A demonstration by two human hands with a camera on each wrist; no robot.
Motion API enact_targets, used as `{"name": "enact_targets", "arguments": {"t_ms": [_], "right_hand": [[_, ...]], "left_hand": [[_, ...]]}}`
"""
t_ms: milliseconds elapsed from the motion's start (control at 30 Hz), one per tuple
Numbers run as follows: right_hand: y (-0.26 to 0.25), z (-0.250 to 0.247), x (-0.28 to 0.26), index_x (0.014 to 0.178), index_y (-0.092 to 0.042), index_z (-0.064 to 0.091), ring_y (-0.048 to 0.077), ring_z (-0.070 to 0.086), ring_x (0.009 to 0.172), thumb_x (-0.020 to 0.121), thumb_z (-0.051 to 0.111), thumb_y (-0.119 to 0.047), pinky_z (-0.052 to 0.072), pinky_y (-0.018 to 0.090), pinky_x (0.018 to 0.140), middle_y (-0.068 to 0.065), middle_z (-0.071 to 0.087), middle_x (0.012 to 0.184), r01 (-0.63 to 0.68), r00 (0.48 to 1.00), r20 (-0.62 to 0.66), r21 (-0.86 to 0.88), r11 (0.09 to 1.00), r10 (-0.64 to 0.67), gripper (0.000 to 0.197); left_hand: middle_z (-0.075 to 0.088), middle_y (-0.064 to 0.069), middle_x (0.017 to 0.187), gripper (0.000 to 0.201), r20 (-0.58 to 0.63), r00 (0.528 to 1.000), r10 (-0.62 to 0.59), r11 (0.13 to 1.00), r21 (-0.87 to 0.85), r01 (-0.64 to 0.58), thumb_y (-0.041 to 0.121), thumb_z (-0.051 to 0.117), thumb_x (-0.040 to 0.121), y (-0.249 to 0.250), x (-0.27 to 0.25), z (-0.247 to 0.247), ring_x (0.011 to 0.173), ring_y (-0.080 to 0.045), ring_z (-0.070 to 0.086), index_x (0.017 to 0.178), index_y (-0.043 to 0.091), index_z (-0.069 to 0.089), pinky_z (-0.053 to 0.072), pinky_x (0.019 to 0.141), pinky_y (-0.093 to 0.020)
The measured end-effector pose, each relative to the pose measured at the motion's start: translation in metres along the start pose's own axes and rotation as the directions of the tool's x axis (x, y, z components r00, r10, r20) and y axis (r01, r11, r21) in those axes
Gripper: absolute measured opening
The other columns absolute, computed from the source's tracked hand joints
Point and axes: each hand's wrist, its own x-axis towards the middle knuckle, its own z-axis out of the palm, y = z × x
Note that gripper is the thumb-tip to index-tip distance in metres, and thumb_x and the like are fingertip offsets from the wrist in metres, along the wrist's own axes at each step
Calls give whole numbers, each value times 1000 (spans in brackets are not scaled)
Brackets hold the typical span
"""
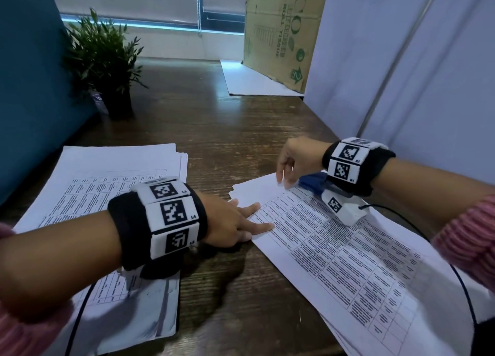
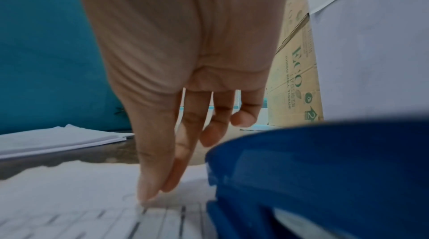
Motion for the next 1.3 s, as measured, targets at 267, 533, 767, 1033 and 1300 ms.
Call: {"name": "enact_targets", "arguments": {"t_ms": [267,533,767,1033,1300], "right_hand": [[-5,5,1,78,-27,72,11,65,79,75,77,-19,55,30,79,-7,71,79,38,999,42,-87,995,-35,9],[-11,5,2,91,-14,70,3,52,71,85,64,-12,36,7,61,-17,57,72,104,989,125,-225,969,-77,9],[-11,16,-1,98,-2,65,22,54,82,88,45,-5,38,24,71,4,66,90,31,986,169,-262,965,15,22],[-5,8,-6,82,-18,64,-4,48,65,85,61,-10,38,15,66,-15,59,76,108,994,12,-167,980,-107,9],[-19,12,-9,96,-11,70,14,59,86,90,56,-14,48,26,79,-1,69,95,174,984,87,-352,920,-152,15]], "left_hand": [[-19,7,156,47,3,1000,0,1000,2,0,35,14,103,1,0,-2,145,-27,-8,144,50,-4,4,118,-42],[-19,6,156,47,11,1000,2,1000,-8,-2,35,14,103,1,-2,-3,145,-28,-8,144,49,-4,4,118,-43],[-20,7,156,47,12,1000,0,1000,-5,0,34,14,103,2,-3,-3,145,-27,-8,144,49,-5,4,119,-43],[-19,7,156,47,11,1000,-2,1000,-4,2,34,14,103,2,-2,-2,145,-27,-8,144,49,-4,4,119,-42],[-20,6,156,47,14,1000,0,1000,2,0,35,14,103,1,0,-3,146,-27,-8,144,49,-5,3,119,-43]]}}
